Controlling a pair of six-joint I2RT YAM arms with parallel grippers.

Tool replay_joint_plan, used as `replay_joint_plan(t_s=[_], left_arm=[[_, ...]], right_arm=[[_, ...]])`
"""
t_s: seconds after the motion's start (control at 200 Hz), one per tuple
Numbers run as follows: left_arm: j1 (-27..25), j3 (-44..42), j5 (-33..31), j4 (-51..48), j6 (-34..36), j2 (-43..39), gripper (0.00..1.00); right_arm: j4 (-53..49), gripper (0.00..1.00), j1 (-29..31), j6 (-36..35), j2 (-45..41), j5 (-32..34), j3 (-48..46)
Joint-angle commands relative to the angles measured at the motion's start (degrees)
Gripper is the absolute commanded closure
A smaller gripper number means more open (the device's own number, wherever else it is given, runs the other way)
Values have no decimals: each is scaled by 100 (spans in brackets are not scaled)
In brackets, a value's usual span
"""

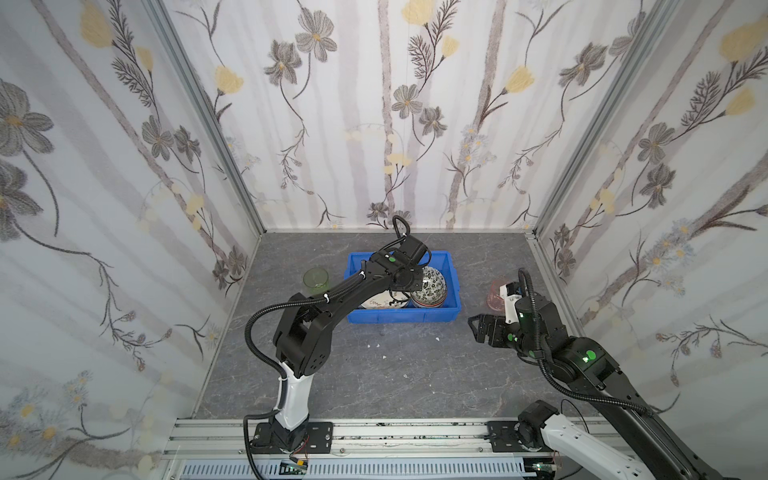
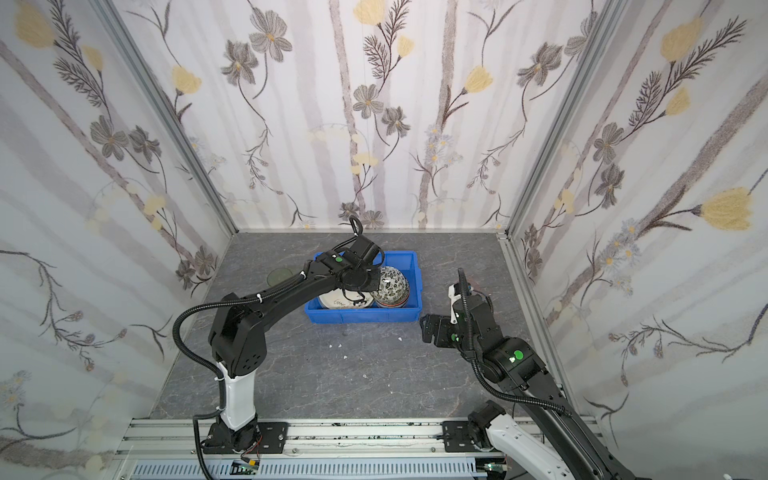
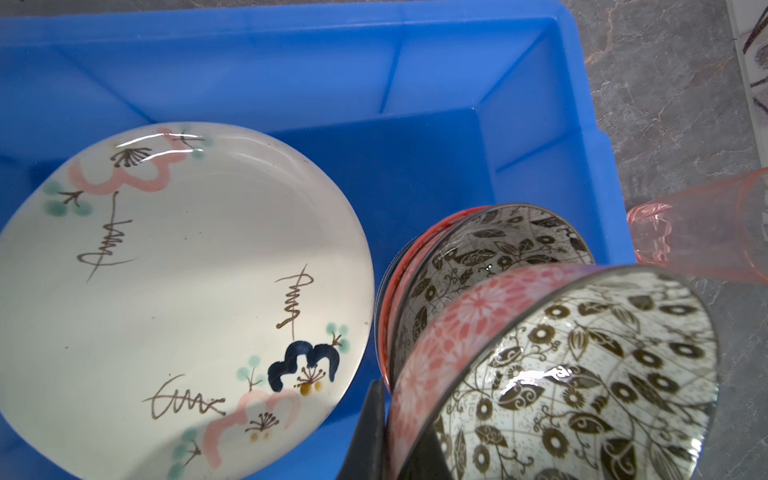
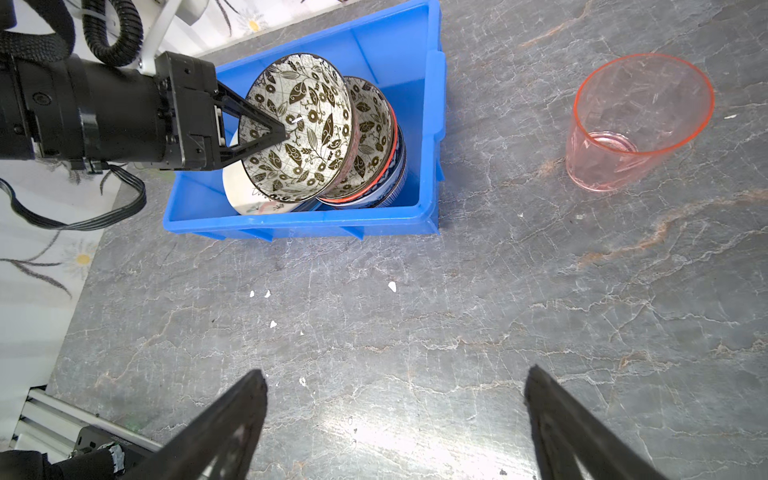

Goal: Place the mixed dishes into the plastic bin
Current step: 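Lower the leaf-patterned bowl onto the stacked bowls with the left gripper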

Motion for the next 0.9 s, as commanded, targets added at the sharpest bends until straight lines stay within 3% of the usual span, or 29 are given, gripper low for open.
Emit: replay_joint_plan(t_s=[0.0,0.729,0.894], left_arm=[[20,102,68,45,80,63,100],[31,541,138,50,21,504,100],[38,559,156,49,1,537,89]], right_arm=[[54,4,-15,75,9,111,-41],[143,2,-92,-4,93,34,-174],[149,2,-117,-28,84,17,-212]])
